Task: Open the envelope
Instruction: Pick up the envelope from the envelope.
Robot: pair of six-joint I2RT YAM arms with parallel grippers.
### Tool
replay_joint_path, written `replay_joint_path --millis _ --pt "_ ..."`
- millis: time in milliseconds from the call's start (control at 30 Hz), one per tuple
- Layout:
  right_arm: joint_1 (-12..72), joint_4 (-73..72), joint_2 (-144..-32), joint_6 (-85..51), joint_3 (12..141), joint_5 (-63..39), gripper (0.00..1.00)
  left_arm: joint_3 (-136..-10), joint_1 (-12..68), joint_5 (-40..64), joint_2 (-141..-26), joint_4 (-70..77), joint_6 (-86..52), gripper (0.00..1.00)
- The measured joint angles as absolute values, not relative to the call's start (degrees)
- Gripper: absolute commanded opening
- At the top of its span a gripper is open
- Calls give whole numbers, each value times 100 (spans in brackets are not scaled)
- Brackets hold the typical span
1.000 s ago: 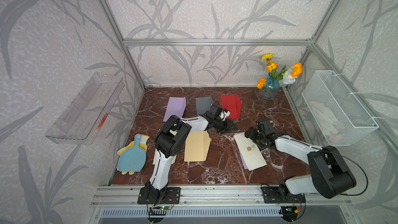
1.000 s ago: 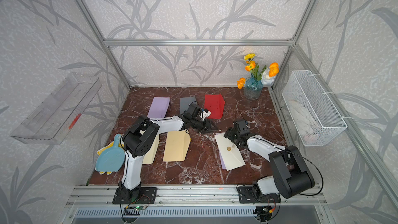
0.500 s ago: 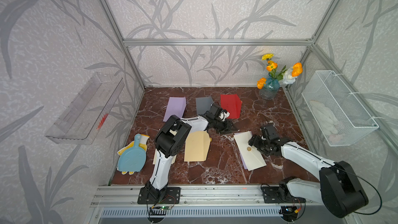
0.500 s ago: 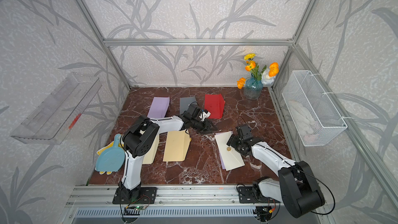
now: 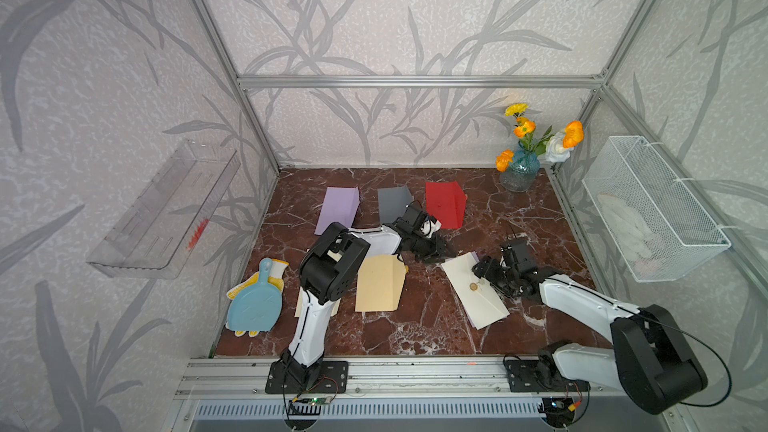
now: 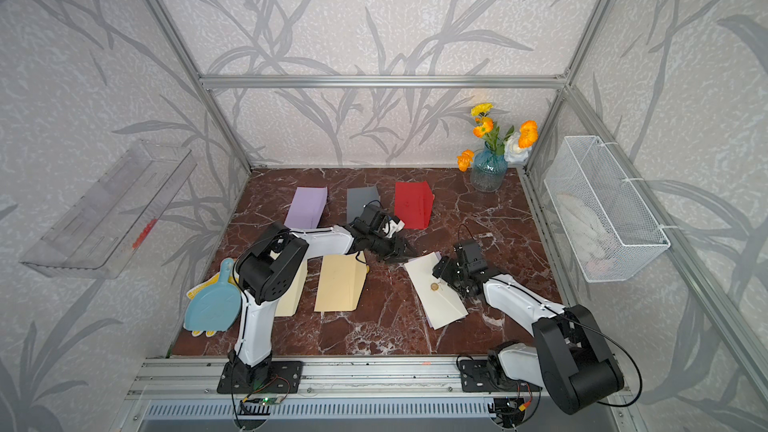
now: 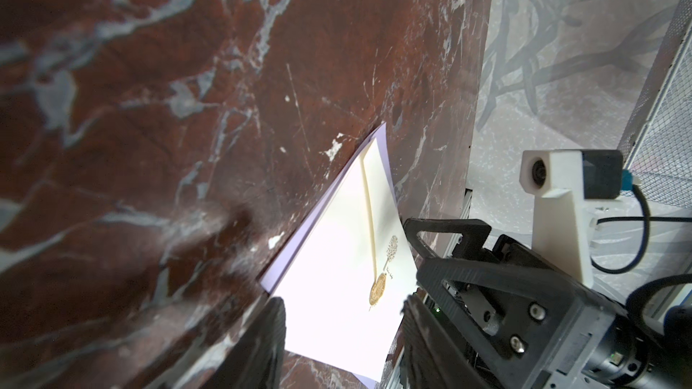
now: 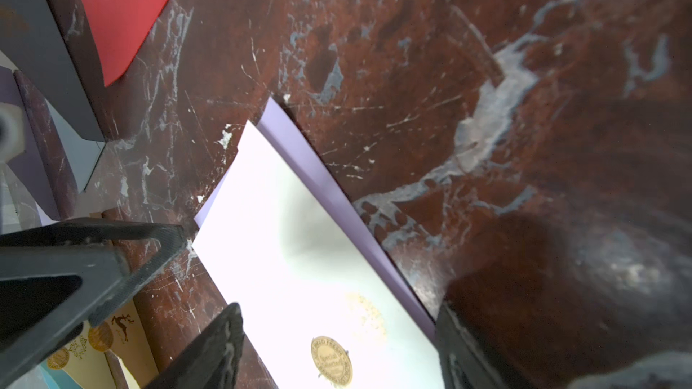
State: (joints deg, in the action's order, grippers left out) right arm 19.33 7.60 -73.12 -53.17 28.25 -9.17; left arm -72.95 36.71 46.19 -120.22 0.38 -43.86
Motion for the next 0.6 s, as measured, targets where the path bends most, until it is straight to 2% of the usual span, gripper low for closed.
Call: replay_joint_path --millis 267,600 --pt "1975 722 -7297 -5284 2832 -838 80 -7159 3669 4464 -11937 -56 -4263 50" --pt "2040 1415 -6429 -4864 2882 -349 81 -7216 3664 4217 -11806 -298 -3966 50"
